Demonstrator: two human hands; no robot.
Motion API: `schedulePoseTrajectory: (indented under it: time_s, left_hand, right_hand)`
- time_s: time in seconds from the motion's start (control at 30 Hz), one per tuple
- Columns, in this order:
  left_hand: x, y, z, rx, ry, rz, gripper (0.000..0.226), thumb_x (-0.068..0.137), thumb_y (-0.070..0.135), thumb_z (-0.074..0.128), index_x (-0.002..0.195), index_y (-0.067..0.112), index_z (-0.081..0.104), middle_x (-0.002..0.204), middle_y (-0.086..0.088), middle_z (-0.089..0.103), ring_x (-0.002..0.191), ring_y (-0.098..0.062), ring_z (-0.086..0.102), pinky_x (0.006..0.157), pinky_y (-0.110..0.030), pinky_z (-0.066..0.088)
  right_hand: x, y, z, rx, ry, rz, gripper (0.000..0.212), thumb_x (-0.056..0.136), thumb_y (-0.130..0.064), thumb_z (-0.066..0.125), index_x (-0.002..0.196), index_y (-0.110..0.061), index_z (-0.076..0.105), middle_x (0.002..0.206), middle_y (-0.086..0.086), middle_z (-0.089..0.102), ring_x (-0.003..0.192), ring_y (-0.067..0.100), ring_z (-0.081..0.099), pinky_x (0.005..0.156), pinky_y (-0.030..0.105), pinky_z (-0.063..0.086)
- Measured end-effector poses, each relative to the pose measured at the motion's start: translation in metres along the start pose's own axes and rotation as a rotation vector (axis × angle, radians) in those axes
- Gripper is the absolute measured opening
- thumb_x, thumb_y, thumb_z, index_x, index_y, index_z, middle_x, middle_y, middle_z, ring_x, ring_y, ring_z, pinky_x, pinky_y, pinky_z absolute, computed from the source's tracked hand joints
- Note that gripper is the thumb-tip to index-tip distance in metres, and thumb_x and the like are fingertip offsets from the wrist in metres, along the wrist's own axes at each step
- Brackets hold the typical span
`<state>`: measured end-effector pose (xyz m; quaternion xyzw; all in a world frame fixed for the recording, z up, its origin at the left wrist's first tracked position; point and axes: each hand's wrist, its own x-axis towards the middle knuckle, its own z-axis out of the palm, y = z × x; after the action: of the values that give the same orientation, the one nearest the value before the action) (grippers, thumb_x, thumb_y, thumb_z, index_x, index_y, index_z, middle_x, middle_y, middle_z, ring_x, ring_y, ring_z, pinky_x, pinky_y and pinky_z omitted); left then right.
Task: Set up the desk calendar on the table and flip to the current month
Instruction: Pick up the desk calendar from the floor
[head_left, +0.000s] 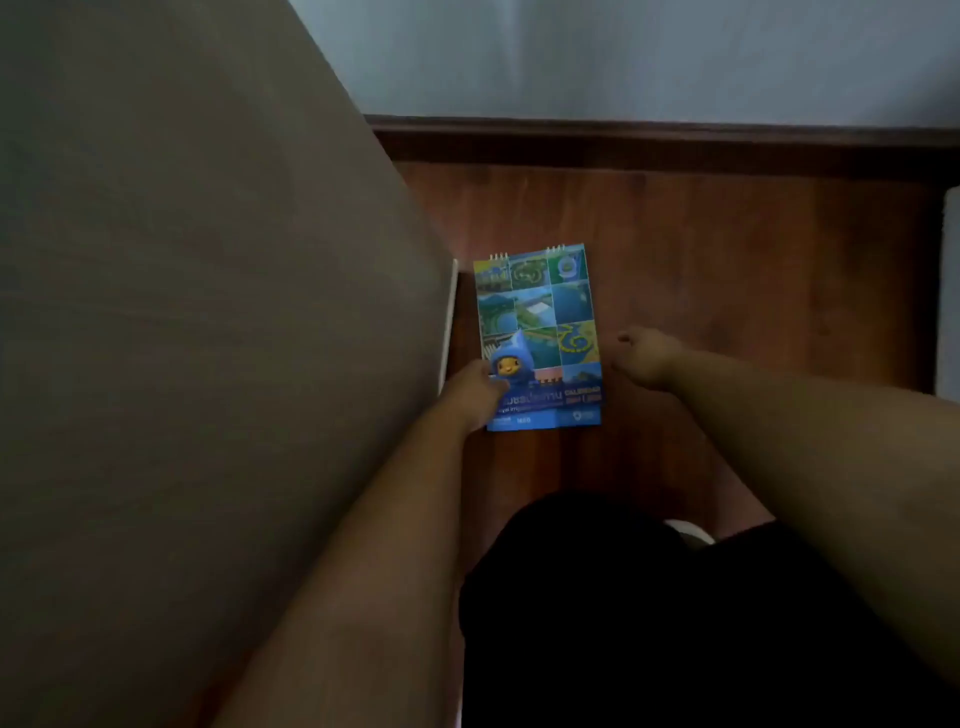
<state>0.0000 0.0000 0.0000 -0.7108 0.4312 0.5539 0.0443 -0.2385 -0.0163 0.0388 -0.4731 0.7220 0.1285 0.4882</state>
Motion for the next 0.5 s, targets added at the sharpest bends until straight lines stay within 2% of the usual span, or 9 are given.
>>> schedulePoseTrajectory:
  time_s: [0.1,0.23,0.4,0.47,0.5]
  left_hand:
    - [0.020,-0.002,0.006,0.010,-0.021,0.002,0.045,0.086,0.029,0.059,0.128,0.013,0.055,0.121,-0.012,0.062,0.101,-0.028,0.062,0.090,-0.043,0.052]
    - [0.040,-0.009,0.010,0.070,0.041,-0.006,0.043,0.088,0.025,0.059,0.128,0.008,0.054,0.127,-0.018,0.061,0.109,-0.033,0.060,0.091,-0.041,0.052]
    - [0.052,-0.009,0.009,0.043,-0.015,-0.005,0.046,0.090,0.026,0.060,0.131,0.007,0.052,0.129,-0.015,0.058,0.111,-0.031,0.059,0.088,-0.038,0.048]
    - [0.056,-0.010,0.012,0.028,-0.015,-0.024,0.043,0.091,0.027,0.061,0.126,0.004,0.053,0.117,-0.013,0.060,0.106,-0.030,0.059,0.087,-0.039,0.047]
    - [0.059,-0.010,0.013,-0.004,0.002,-0.043,0.041,0.091,0.027,0.061,0.123,0.002,0.053,0.109,-0.012,0.057,0.101,-0.029,0.058,0.084,-0.038,0.046]
  right_hand:
    - [0.021,0.000,0.018,0.190,-0.033,-0.002,0.041,0.096,-0.015,0.047,0.133,-0.001,0.053,0.138,0.022,0.054,0.118,0.032,0.055,0.092,0.034,0.044]
    - [0.048,0.014,0.041,0.323,-0.102,0.053,0.040,0.092,-0.014,0.053,0.128,0.001,0.057,0.132,0.022,0.058,0.119,0.035,0.056,0.102,0.043,0.046]
    - [0.058,0.012,0.047,0.479,-0.136,0.112,0.039,0.092,-0.014,0.053,0.127,0.002,0.056,0.129,0.021,0.059,0.116,0.035,0.058,0.098,0.044,0.048]
    - [0.058,0.008,0.049,0.594,-0.120,0.145,0.038,0.094,-0.013,0.052,0.129,0.003,0.055,0.128,0.020,0.059,0.107,0.033,0.061,0.088,0.038,0.048]
    - [0.059,0.006,0.050,0.663,-0.109,0.168,0.037,0.095,-0.012,0.052,0.128,0.002,0.055,0.124,0.019,0.060,0.096,0.030,0.063,0.082,0.036,0.049]
